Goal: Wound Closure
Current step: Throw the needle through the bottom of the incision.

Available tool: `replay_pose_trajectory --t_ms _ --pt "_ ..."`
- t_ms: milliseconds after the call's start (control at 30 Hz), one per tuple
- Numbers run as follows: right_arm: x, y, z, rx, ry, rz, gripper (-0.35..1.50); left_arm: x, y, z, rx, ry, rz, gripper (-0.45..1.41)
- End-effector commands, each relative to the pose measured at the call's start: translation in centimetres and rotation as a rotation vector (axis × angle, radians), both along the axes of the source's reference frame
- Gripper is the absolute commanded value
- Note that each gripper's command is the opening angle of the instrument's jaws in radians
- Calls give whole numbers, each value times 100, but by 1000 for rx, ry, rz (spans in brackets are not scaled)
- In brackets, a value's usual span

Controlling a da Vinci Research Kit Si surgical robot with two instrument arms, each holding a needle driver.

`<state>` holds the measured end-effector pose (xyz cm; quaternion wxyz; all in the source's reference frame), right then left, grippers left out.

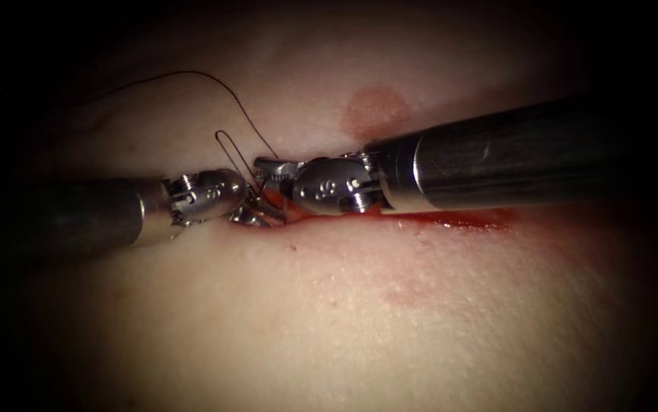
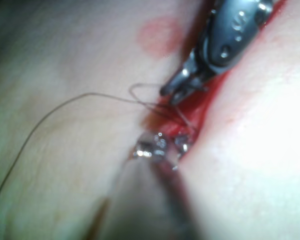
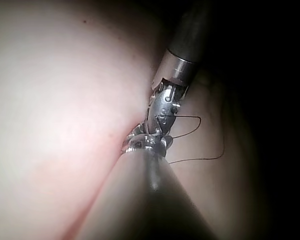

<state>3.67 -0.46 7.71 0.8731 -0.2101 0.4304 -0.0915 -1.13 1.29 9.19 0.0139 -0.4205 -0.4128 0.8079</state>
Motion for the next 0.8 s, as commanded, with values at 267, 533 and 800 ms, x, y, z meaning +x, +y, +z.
replay_pose_trajectory --t_ms 267,533,800 --pt "-1 -4 12 -27 -14 -9 -35 -3 -3 6 0 -3 4 -4" --pt "-5 -7 21 -42 -16 1 -35 -2 -3 6 -3 -5 -5 -4" --pt "-5 -13 21 -6 -41 -5 -35 1 5 9 -27 6 -39 -4"
